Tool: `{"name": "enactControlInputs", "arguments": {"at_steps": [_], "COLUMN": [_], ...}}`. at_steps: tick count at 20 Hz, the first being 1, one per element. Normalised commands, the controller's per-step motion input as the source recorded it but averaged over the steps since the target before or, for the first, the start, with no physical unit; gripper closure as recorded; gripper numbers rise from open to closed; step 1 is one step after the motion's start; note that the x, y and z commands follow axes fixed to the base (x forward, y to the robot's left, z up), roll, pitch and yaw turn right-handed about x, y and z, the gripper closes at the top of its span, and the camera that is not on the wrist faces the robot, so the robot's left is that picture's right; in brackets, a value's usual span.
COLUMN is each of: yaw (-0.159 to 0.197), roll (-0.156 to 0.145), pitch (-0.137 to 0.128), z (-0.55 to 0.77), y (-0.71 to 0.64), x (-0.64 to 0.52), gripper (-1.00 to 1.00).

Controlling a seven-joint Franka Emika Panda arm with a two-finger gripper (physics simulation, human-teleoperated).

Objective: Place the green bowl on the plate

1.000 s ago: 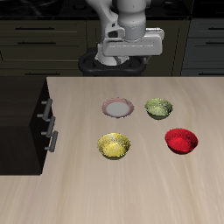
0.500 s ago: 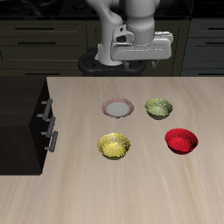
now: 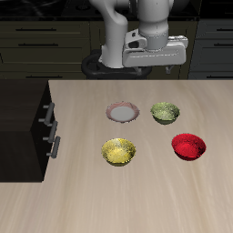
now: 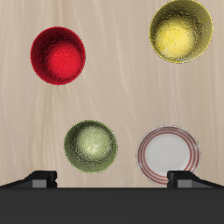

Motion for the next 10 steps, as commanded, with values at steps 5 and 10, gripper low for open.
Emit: {"name": "enactControlInputs", "arguments": {"at_steps": [5,10], "yaw": [-0.003,0.001], "roll": [0.015,0.017], "pitch": [0.000,0.003], "z": [-0.01,-0.02], "y": [0.15,0.10], "x": [0.11,0.05], "gripper": [-1.00,-1.00]}}
